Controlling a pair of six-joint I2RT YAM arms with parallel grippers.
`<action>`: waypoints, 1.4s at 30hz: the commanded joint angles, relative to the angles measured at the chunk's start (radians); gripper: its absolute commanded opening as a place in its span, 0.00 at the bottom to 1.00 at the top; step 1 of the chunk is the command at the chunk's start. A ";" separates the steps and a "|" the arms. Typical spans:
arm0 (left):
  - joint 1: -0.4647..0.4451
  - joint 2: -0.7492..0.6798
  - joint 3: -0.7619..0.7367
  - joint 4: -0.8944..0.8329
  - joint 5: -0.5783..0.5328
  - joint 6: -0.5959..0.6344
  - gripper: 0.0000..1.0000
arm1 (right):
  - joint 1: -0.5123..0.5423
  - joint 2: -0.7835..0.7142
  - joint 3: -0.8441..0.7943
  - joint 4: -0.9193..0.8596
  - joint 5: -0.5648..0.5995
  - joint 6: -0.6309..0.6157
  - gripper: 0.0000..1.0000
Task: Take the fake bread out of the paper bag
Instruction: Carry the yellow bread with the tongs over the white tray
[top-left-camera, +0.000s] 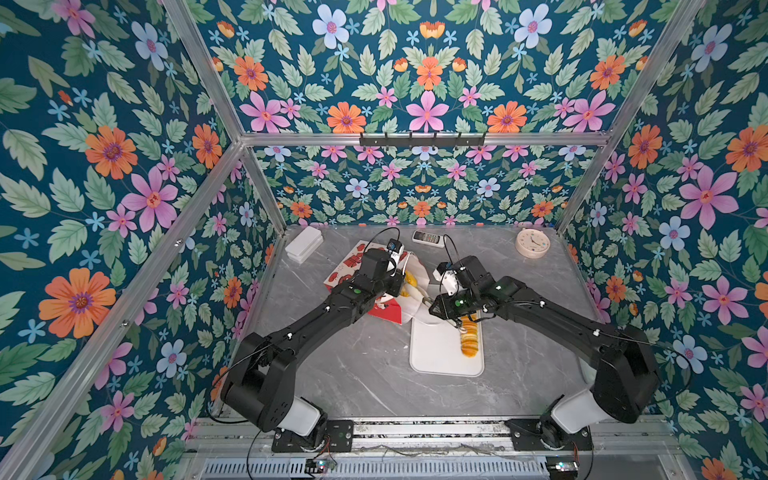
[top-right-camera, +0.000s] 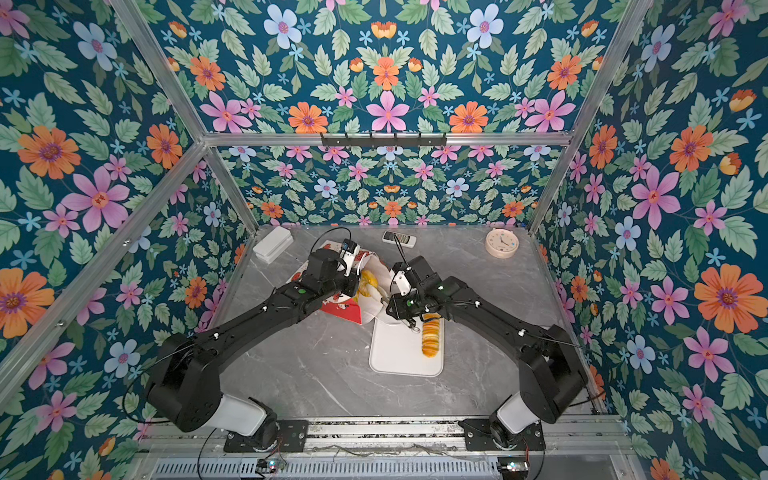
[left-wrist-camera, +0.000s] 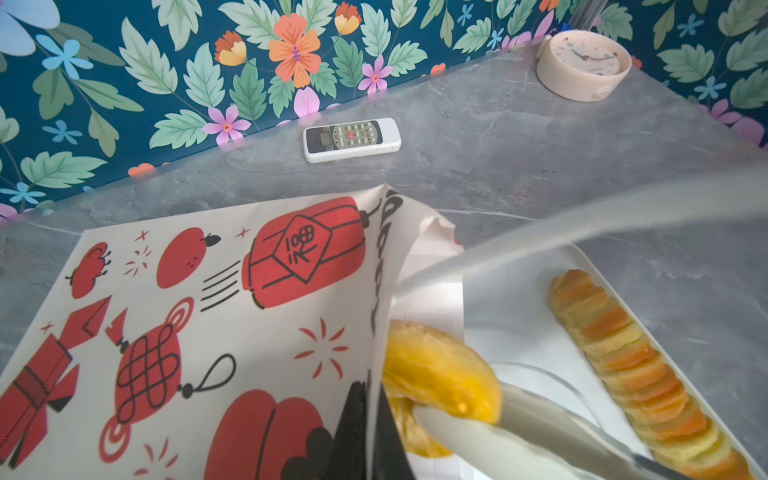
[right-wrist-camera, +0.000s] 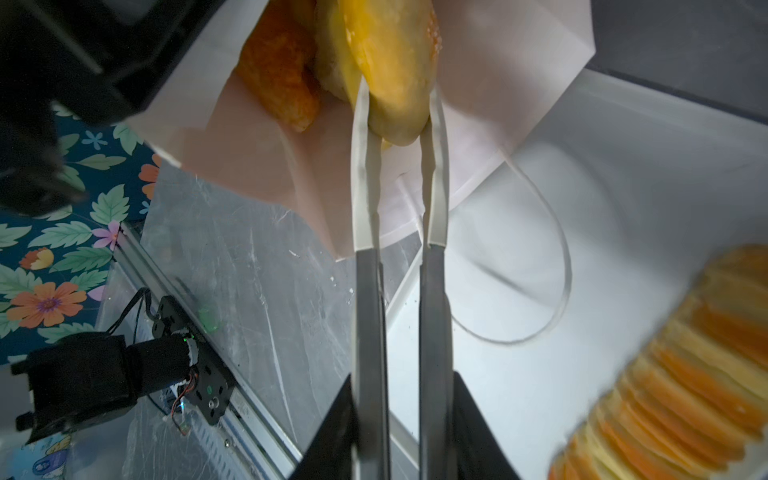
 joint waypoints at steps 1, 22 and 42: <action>0.002 0.003 0.009 0.033 -0.025 -0.022 0.00 | 0.000 -0.080 -0.031 -0.122 0.013 -0.021 0.31; 0.039 -0.106 -0.069 0.029 -0.128 -0.041 0.00 | 0.000 -0.217 -0.021 -0.450 0.479 -0.123 0.33; 0.069 -0.198 -0.135 0.062 -0.131 -0.050 0.00 | 0.120 0.074 0.055 -0.401 0.573 -0.132 0.35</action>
